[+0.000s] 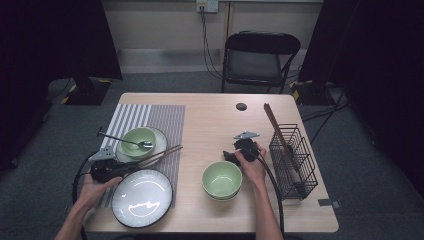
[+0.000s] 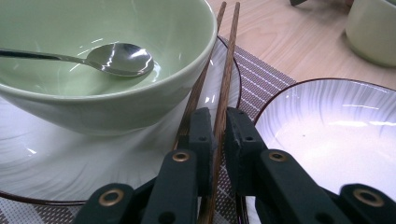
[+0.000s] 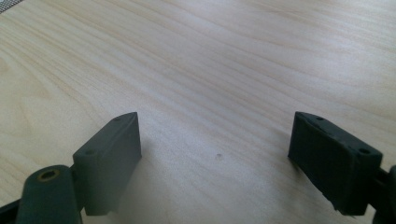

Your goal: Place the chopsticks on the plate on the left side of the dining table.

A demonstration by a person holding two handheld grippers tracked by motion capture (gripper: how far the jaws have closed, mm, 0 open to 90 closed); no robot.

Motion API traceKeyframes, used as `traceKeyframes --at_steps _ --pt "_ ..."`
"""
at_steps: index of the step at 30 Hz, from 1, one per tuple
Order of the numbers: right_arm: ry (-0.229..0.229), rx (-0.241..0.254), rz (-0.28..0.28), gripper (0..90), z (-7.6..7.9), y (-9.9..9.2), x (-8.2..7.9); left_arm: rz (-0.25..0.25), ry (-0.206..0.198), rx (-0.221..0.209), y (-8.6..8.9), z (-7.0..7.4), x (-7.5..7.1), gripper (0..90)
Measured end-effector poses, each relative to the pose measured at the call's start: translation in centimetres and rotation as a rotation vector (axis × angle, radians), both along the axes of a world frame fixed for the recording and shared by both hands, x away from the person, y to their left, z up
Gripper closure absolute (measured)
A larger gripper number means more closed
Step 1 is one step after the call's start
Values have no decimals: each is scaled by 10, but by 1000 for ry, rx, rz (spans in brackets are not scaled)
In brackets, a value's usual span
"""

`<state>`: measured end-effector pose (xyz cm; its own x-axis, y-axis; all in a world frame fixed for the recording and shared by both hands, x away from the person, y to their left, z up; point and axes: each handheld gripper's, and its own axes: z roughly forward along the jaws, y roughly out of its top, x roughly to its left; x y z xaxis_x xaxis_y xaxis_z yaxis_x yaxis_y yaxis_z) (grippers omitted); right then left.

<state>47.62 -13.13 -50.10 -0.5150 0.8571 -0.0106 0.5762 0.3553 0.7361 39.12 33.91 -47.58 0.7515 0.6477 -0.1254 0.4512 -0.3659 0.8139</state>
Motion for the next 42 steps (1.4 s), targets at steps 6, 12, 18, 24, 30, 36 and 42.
traceKeyframes --at_steps 6,12,18,24,30,36,42 --pt "0 0 0 161 0 0 0 0 -1 5 0 0 -1 837" --pt "0 0 0 161 0 0 0 14 2 9 3 1 -1 837" --pt "0 0 0 161 0 0 0 26 0 3 5 3 -2 828" --pt "0 0 0 161 0 0 0 55 -9 -34 8 10 -4 805" --pt "0 0 0 161 0 0 0 13 44 -101 4 9 -2 830" --pt "0 0 0 161 0 0 0 3 71 -68 -2 4 1 835" --pt "0 0 -1 161 0 0 0 30 80 -52 1 1 3 833"
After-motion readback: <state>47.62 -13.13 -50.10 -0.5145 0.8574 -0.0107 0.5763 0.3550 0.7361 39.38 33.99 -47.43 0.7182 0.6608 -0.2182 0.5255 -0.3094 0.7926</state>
